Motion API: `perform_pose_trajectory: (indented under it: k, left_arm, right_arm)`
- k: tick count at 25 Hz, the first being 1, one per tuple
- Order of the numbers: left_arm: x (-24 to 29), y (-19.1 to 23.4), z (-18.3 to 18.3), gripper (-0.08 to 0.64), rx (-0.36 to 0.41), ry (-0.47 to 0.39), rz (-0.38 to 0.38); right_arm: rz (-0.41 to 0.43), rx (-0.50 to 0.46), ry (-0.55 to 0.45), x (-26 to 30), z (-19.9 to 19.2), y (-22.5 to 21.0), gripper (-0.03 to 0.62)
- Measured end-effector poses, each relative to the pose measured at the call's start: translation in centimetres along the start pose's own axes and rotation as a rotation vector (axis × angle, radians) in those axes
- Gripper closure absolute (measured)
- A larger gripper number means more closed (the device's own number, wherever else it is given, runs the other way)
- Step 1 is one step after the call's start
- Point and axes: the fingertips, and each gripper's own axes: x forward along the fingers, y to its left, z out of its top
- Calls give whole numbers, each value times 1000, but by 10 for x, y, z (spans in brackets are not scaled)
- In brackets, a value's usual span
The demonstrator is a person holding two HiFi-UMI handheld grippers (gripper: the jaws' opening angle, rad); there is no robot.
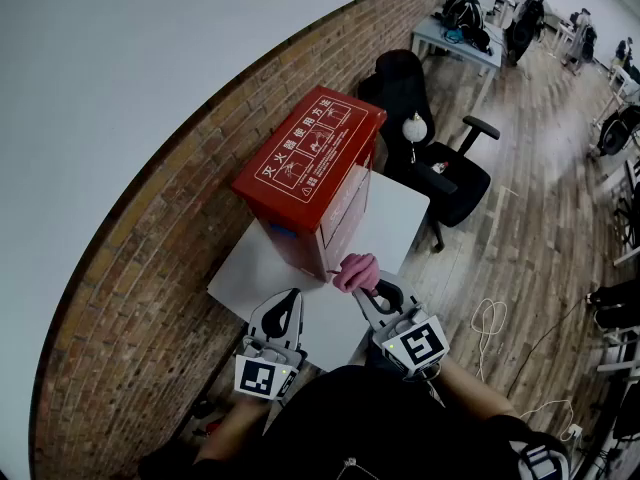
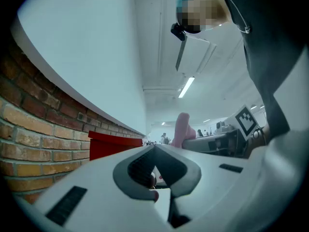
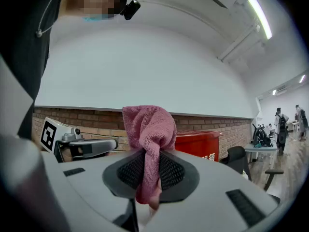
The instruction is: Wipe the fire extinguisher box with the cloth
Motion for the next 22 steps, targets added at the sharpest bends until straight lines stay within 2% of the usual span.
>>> perform_pose_trajectory:
  k: [6, 11, 22]
  left_arm:
    - [-2, -1, 0, 512, 4, 4, 6]
    - [-4, -1, 3, 512, 1, -5, 21]
    - [-17, 12, 7, 512, 12, -8, 96]
  right_arm:
    - [10, 8, -2, 2, 4, 1, 523]
    - [18, -39, -35, 8, 22, -4, 523]
    - [75, -157, -154, 45, 96, -21, 523]
